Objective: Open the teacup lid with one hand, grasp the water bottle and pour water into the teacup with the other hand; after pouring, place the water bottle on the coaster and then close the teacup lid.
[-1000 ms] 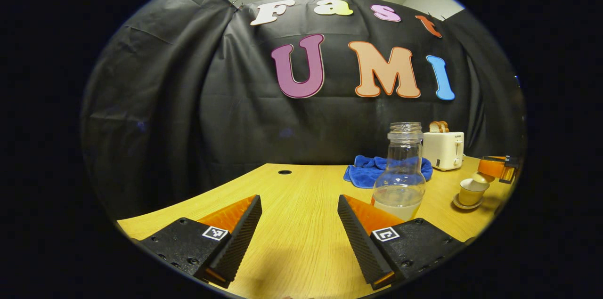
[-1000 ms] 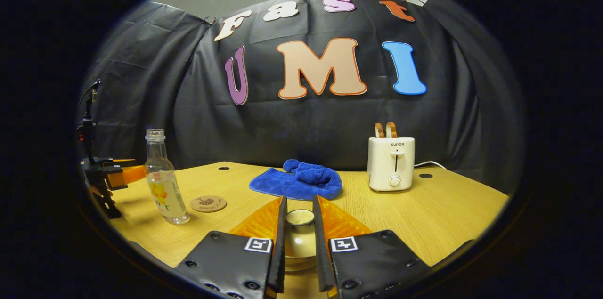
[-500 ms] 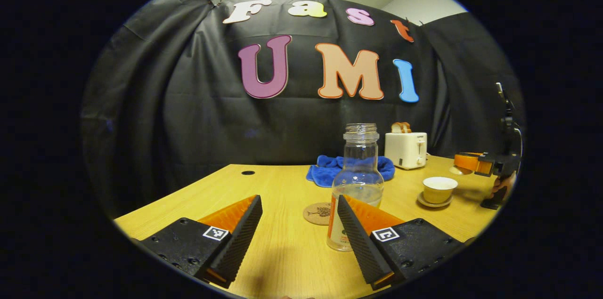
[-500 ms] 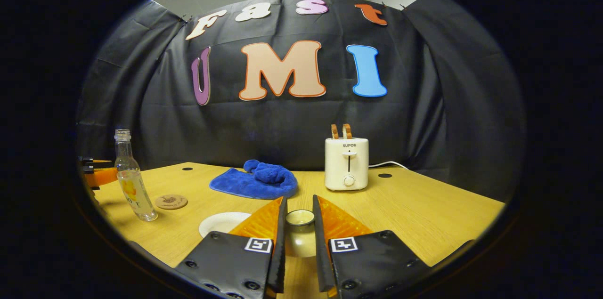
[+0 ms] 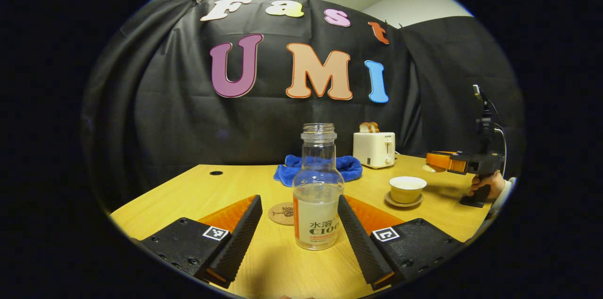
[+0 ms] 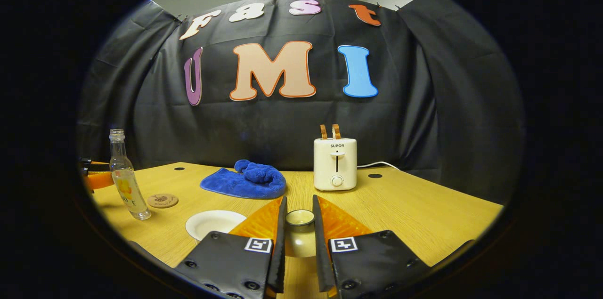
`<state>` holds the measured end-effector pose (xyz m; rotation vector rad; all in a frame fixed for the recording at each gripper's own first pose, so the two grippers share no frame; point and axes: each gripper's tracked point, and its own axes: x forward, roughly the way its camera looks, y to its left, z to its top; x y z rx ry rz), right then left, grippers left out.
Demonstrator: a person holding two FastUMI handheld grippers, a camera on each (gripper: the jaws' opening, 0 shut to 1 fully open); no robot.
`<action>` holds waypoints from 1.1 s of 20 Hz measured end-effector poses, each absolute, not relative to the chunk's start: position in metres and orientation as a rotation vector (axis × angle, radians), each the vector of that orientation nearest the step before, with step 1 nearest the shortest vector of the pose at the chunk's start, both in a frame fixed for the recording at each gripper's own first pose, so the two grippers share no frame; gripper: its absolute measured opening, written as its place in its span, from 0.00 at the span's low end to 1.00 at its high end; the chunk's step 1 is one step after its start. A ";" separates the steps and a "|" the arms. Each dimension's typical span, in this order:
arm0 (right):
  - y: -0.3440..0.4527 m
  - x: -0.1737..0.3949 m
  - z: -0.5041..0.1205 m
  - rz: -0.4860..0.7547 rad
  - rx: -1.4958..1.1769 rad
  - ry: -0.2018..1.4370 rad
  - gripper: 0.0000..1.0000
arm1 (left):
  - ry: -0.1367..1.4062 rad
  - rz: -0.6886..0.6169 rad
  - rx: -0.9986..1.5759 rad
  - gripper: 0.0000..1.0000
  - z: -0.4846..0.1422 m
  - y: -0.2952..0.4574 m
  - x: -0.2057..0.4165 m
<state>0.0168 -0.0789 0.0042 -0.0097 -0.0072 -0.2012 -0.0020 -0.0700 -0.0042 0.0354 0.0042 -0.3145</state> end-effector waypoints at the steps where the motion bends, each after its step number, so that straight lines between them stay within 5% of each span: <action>1: -0.078 0.017 0.005 -0.200 -0.009 -0.007 0.31 | 0.004 -0.328 0.036 0.96 -0.004 -0.074 -0.001; 17: -0.082 0.017 0.004 -0.202 -0.010 -0.001 0.31 | 0.285 -0.371 0.025 0.94 -0.049 -0.098 0.044; 22: -0.085 0.016 0.005 -0.213 -0.010 -0.005 0.31 | 0.339 -0.371 0.069 0.76 -0.057 -0.100 0.049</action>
